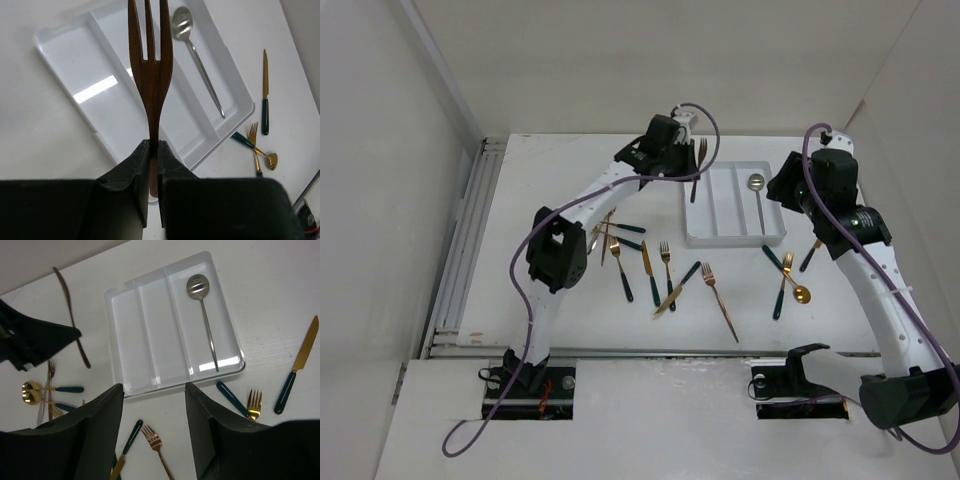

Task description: Sort the eating utensils into containers

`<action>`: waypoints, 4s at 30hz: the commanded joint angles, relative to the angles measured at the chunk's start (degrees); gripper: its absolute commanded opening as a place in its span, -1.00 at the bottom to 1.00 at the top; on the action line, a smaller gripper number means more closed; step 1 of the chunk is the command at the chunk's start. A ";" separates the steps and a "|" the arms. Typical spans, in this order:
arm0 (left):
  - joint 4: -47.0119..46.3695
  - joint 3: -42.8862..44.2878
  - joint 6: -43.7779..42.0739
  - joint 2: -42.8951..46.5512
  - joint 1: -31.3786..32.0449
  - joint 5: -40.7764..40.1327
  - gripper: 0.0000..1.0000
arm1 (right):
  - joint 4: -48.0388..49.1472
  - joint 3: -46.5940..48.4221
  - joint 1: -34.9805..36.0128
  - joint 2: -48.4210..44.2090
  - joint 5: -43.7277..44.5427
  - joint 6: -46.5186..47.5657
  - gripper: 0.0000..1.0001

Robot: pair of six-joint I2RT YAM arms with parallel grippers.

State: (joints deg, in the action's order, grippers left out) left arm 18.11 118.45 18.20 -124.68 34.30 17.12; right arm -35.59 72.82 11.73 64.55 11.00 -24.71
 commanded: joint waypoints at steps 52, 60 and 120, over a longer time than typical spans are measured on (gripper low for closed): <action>4.13 -17.47 -12.21 24.39 -24.81 -16.50 -0.39 | -0.98 -20.61 25.45 27.98 -6.43 -9.66 0.22; 5.36 -16.94 -13.27 24.40 -25.43 -18.71 -0.39 | 1.14 -20.08 25.45 30.54 -6.62 -8.43 -0.74; 13.80 -35.40 -22.69 22.20 -26.57 -7.81 -0.35 | 5.71 23.41 23.76 44.86 -8.98 18.64 0.42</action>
State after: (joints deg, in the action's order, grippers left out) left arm 32.86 82.81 -5.72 -104.16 8.16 8.58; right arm -35.07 96.53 32.10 108.62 8.21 -9.15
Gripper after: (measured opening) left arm 0.327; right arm 0.719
